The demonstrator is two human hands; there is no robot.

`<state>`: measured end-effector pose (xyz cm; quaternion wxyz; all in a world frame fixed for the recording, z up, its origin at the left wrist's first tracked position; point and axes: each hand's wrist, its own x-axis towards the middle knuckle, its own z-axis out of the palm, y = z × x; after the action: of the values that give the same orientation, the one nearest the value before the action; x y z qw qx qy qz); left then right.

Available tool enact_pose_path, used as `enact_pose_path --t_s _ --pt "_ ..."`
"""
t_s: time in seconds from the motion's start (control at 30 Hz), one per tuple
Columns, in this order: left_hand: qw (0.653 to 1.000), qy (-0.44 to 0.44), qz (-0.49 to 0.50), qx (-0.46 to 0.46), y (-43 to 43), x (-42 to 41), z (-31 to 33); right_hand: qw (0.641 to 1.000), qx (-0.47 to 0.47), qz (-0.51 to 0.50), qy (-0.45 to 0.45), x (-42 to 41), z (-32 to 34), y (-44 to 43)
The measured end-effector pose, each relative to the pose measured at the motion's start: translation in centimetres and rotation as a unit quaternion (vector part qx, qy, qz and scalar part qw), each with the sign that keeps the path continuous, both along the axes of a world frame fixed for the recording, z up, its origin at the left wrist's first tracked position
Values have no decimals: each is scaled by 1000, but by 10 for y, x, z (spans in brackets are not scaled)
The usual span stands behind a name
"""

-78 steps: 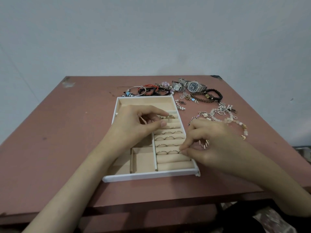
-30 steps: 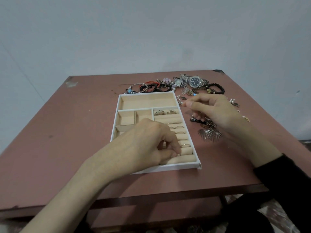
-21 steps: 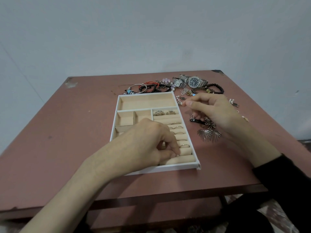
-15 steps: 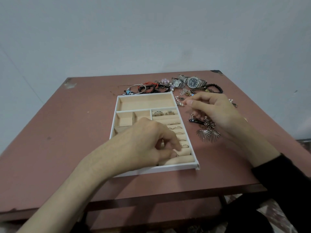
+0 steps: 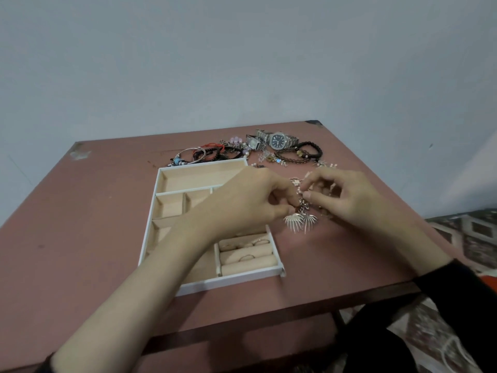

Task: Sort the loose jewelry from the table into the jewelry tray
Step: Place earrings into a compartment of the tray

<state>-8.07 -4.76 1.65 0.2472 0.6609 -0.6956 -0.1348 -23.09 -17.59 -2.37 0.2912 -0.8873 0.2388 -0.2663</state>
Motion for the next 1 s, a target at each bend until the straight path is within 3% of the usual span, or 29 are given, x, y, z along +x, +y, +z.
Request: enact_pose_path --t_s 0.2,0.57,0.8,1.0 --pt "999 -36 34 -18 -16 -2 -3 992 -117 3 50 -11 -3 3" --pt "998 -23 54 -20 -14 2 -10 980 -157 29 121 -10 1 9" --pt "998 -30 54 -18 -12 3 -8 987 -119 30 102 -8 9 8" --pt "998 -22 61 -7 -11 7 -11 995 -87 -28 47 -10 18 2"
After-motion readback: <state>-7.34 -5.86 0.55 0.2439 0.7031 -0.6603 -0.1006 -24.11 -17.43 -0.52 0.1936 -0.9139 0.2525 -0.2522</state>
